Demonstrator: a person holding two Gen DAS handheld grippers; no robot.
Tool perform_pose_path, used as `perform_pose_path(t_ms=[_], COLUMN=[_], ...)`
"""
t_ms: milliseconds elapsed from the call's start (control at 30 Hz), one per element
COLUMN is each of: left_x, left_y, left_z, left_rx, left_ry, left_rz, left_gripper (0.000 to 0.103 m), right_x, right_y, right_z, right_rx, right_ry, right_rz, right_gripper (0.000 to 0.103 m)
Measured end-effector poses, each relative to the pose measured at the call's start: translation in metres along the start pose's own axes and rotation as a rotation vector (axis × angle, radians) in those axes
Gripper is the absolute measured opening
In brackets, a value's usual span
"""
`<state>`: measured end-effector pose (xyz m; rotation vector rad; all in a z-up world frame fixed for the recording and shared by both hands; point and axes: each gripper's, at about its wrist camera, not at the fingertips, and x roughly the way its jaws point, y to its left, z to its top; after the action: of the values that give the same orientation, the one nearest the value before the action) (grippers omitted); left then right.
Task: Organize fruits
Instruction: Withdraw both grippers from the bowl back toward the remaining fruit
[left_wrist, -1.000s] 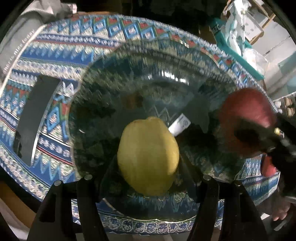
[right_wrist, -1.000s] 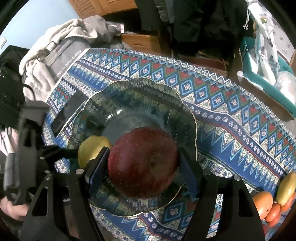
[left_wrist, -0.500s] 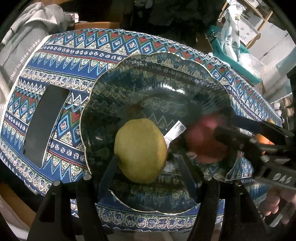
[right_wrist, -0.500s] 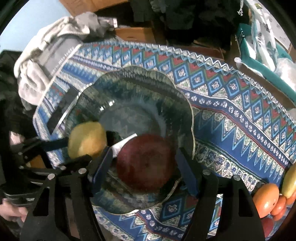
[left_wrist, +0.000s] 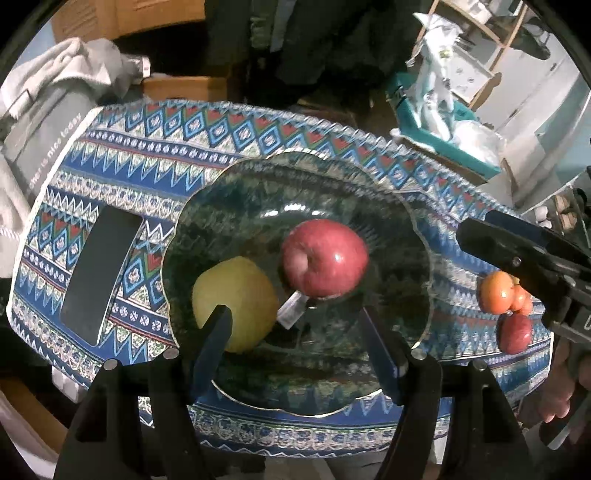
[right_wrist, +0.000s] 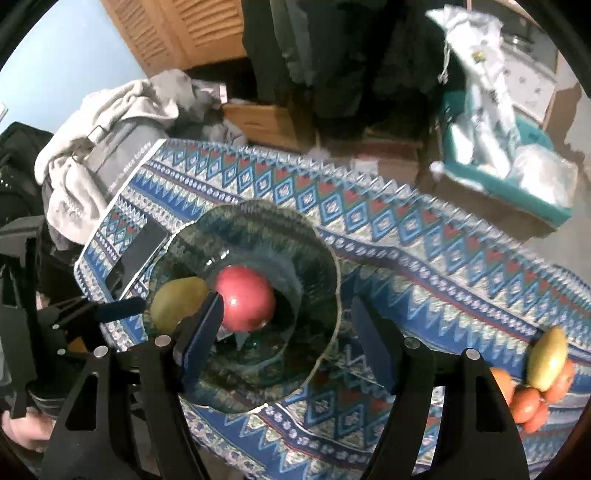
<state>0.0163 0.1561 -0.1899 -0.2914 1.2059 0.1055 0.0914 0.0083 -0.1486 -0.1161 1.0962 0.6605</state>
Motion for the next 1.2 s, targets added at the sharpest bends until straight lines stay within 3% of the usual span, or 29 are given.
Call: perform_pose_path(t_ms=[567, 1200], left_x=[-0.054, -0.09], left_y=[-0.07, -0.144], left_z=[0.007, 0.0], left_rx=[0.149, 0.299], left_ry=[-0.126, -0.212], left_rz=[-0.036, -0.092], left_gripper=[0.075, 0.078], right_x=[-0.093, -0.163], right_y=[-0.033, -0.07], right_z=[-0.022, -0.058], right_rx=[0.026, 0.058], right_ry=[-0.14, -0.244], right_rz=[-0.09, -0.126], right_gripper=[0.074, 0.082])
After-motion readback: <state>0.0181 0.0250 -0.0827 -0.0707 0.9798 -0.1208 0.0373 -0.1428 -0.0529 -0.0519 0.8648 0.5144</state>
